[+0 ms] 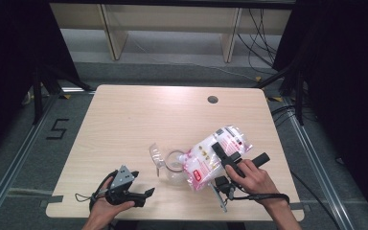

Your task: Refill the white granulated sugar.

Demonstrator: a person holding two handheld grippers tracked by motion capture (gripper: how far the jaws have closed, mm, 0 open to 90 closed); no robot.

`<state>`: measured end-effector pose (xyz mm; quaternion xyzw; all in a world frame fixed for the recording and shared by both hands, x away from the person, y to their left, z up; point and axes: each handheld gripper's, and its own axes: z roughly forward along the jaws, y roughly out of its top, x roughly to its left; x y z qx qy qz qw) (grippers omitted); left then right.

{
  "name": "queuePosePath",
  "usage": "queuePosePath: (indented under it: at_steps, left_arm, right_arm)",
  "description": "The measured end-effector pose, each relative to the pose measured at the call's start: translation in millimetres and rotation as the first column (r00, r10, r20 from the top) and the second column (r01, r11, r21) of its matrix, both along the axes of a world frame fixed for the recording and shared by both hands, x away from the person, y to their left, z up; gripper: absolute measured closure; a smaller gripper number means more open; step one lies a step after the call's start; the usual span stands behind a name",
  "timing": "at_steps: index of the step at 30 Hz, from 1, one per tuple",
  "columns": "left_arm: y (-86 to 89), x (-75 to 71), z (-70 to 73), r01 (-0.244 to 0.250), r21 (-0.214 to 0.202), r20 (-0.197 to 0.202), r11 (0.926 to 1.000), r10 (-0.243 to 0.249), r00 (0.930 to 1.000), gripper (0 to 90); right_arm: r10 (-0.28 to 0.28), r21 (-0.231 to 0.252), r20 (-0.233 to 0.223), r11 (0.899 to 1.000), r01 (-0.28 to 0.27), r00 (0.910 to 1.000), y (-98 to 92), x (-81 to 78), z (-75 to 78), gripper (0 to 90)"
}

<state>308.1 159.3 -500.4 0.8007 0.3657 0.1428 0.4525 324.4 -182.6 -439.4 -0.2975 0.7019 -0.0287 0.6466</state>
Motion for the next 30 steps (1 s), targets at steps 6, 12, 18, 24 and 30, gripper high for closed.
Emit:
queuePosePath:
  at_steps: [6,12,18,24,30]
  left_arm:
    - [-0.2,0.1,-0.1,-0.002,-0.002,0.000,1.0000,0.002,1.0000,15.6]
    - [0.3,0.0,0.2,0.001,0.002,0.000,1.0000,-0.001,1.0000,15.5]
    - [0.4,0.1,0.2,0.000,0.002,0.000,1.0000,0.000,1.0000,15.5]
    - [0.3,0.1,0.2,0.001,0.003,0.000,1.0000,-0.001,1.0000,15.5]
    - [0.3,0.0,0.1,0.000,0.002,0.002,1.0000,0.000,1.0000,15.6]
  right_arm:
    - [0.007,-0.017,0.009,1.000,-0.007,0.9999,1.1,-0.7,3.2,64.8]
    - [0.152,-0.219,0.025,0.965,-0.143,0.9881,13.4,3.8,14.6,64.9]
    - [0.016,-0.016,0.018,1.000,-0.016,0.9997,2.5,-1.9,5.3,64.9]
    - [0.024,-0.040,0.024,0.999,-0.023,0.9994,1.9,-0.3,6.6,65.0]
    - [0.188,-0.268,0.026,0.947,-0.174,0.9819,16.2,5.6,17.9,65.1]
